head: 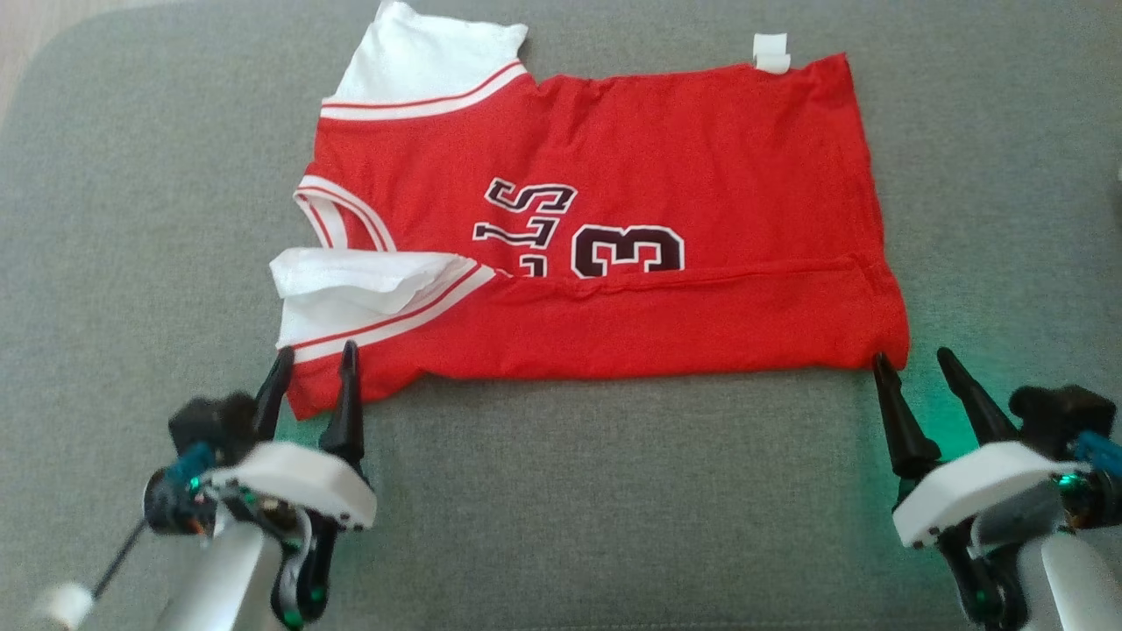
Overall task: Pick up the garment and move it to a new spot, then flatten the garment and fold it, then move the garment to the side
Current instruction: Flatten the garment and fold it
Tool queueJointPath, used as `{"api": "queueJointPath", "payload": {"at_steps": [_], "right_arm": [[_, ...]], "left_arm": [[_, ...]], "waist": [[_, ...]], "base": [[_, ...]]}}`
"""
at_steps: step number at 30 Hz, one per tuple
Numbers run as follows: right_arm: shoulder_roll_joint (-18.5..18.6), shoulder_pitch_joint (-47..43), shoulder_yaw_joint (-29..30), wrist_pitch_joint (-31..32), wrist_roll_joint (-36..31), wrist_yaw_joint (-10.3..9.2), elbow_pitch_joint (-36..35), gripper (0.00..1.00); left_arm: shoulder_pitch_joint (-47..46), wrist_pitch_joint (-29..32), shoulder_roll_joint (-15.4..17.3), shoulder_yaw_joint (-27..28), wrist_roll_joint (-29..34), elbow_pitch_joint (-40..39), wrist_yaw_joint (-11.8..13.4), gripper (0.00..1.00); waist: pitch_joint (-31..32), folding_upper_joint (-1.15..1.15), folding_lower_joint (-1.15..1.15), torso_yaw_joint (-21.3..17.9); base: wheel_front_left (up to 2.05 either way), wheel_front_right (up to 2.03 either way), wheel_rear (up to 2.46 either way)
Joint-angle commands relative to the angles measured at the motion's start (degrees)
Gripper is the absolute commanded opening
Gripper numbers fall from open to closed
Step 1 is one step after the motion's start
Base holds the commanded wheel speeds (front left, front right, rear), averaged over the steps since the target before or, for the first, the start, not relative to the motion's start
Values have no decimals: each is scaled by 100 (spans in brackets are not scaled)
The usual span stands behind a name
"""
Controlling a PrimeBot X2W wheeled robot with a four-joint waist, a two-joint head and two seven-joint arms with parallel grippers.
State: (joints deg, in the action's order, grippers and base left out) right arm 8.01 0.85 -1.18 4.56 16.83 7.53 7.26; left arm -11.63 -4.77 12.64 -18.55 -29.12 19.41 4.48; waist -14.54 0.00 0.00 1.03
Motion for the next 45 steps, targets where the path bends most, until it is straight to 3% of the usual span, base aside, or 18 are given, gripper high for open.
{"api": "queueJointPath", "payload": {"at_steps": [1,12,13,14,15,16,20,28,35,45], "right_arm": [[158,317,-118,168,46,-4,-34,100],[316,1073,-483,1531,325,-4,810,100],[326,1095,-537,1671,375,-4,839,74],[335,1121,-588,1739,423,-4,816,25],[335,1135,-603,1782,459,-4,783,0],[337,1130,-620,1866,483,-4,760,0],[327,1108,-621,2029,575,-4,542,0],[334,1001,-552,2163,687,-4,190,0],[306,686,-322,2094,670,-4,-526,0],[131,-481,56,2474,633,-4,-1474,0]], "left_arm": [[-360,250,64,194,-155,54,-105,100],[-835,2032,-40,127,-1183,612,-698,100],[-844,2139,-14,107,-1211,574,-716,100],[-840,2203,-36,132,-1311,496,-753,63],[-833,2217,-30,166,-1371,400,-768,15],[-811,2246,32,160,-1345,313,-760,0],[-680,2235,257,203,-1214,-91,-623,0],[-429,2176,406,308,-1154,-605,-393,0],[-110,2096,583,432,-1043,-1206,-117,0],[1193,2339,937,729,-967,-3011,600,0]], "waist": [[-82,0,0,29],[-312,0,0,66],[-321,0,0,72],[-322,0,0,77],[-316,0,0,79],[-306,0,0,76],[-260,0,0,62],[-199,0,0,61],[-75,0,0,82],[281,0,0,88]], "base": [[0,0,0],[0,0,0],[0,0,0],[0,0,0],[0,0,0],[0,0,0],[0,0,0],[0,0,0],[0,0,0],[0,0,0]]}}
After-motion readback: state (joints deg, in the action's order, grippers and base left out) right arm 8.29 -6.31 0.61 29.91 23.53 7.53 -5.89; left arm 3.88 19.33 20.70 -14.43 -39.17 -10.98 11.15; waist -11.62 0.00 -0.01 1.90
